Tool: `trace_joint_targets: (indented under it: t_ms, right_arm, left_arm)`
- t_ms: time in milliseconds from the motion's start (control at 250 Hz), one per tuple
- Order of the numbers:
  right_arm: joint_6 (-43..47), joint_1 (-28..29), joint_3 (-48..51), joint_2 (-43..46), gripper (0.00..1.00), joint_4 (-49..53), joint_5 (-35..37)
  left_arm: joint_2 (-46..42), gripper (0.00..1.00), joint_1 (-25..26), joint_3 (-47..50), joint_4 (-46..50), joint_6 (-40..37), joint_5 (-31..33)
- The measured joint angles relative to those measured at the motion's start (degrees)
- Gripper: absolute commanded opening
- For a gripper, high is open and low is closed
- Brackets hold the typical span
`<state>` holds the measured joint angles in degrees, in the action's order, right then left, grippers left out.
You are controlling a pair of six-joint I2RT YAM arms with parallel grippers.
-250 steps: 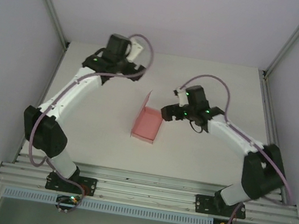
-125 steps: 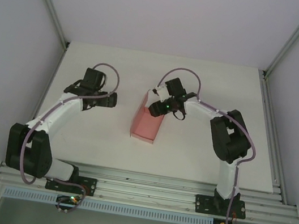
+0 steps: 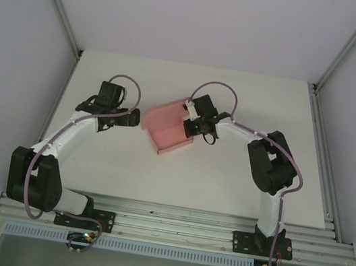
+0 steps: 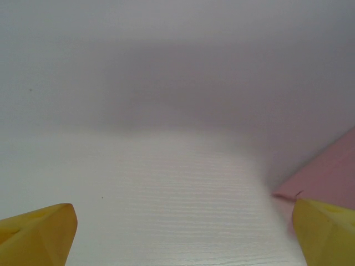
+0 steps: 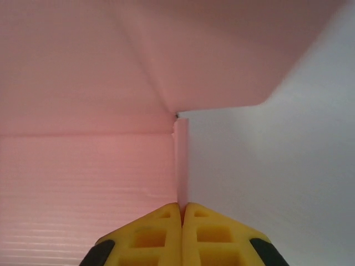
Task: Assemble paper box
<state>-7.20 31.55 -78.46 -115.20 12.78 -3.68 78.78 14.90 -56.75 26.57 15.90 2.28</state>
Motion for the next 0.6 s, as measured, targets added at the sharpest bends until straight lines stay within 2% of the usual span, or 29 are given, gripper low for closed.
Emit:
trace_joint_targets:
  t_ms: [236, 431, 515, 547, 599]
  right_arm:
    - [-16.4, 3.5, 4.4, 4.6, 0.00, 5.8, 18.9]
    - [-30.6, 7.3, 5.5, 6.5, 0.00, 15.0, 29.1]
    - [-34.1, 8.3, 5.8, 7.1, 0.14, 17.2, 31.0]
    - [-35.0, 8.6, 6.0, 7.4, 0.22, 17.5, 31.3]
    - [-35.2, 8.8, 6.4, 8.1, 0.24, 17.6, 31.6]
  left_arm:
    - [0.0, 1.00, 0.0, 0.0, 0.0, 0.6, -0.3]
    - [0.0, 1.00, 0.0, 0.0, -0.3, 0.9, -1.9]
    - [0.0, 1.00, 0.0, 0.0, -0.7, 0.8, -3.1]
    - [0.0, 1.00, 0.0, 0.0, -1.0, 0.8, -3.7]
    - [0.0, 1.00, 0.2, 0.0, -1.6, 0.1, -5.0]
